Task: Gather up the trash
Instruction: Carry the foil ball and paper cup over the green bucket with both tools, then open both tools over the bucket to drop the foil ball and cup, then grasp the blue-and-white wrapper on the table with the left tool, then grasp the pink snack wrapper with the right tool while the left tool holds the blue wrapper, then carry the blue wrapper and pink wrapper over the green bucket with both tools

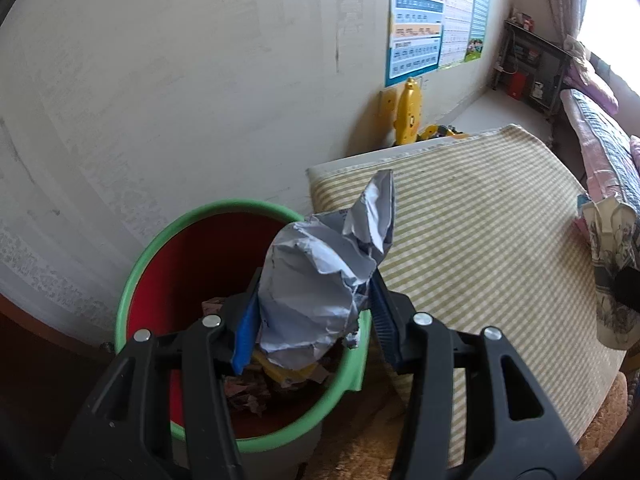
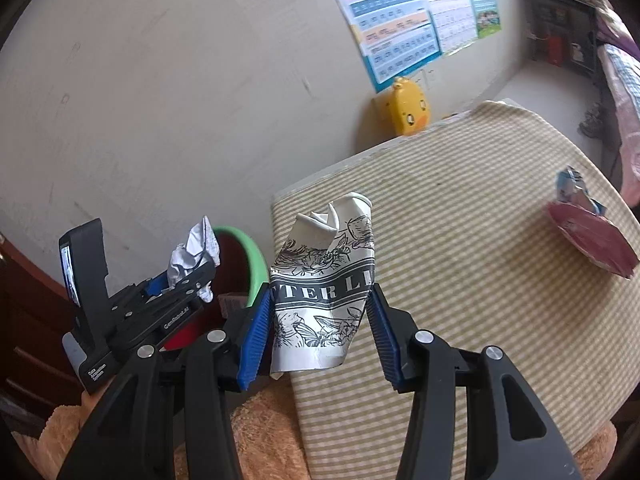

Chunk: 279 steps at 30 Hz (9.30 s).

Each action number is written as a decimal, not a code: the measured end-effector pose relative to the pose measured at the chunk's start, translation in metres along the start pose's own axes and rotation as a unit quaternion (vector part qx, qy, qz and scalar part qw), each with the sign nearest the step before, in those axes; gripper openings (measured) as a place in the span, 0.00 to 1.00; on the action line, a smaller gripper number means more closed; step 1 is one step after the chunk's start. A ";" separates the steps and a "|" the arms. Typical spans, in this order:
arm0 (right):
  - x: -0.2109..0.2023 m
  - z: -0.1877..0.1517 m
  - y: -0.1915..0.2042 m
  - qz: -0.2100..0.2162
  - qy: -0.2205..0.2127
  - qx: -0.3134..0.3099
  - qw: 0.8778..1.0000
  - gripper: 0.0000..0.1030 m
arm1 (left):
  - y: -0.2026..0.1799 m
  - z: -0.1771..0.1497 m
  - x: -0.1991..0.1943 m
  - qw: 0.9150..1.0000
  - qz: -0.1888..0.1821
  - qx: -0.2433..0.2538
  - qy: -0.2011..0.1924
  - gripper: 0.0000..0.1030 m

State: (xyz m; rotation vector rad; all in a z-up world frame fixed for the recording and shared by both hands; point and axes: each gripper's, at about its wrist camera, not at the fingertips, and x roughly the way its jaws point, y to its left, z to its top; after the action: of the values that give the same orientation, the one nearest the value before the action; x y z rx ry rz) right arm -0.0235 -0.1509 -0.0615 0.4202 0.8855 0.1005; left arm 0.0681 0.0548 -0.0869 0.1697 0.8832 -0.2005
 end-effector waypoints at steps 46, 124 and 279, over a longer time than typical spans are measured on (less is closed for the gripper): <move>0.128 0.021 0.132 0.065 0.087 -0.149 0.983 0.44 | 0.108 -0.030 0.027 0.991 0.071 -0.107 0.037 0.47; -0.120 -0.134 -0.210 -0.105 -0.035 0.168 0.980 0.58 | -0.458 0.016 0.096 0.914 -0.200 0.330 0.123 0.74; 0.079 0.005 0.120 0.045 0.042 -0.171 0.983 0.40 | 0.091 0.000 0.024 0.995 0.072 -0.067 0.021 0.24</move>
State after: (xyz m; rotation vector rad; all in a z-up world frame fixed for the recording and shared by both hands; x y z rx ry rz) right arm 0.0404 -0.0225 -0.0684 0.1342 0.9111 0.3500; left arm 0.1050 0.1401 -0.0998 0.1111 0.9185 -0.0032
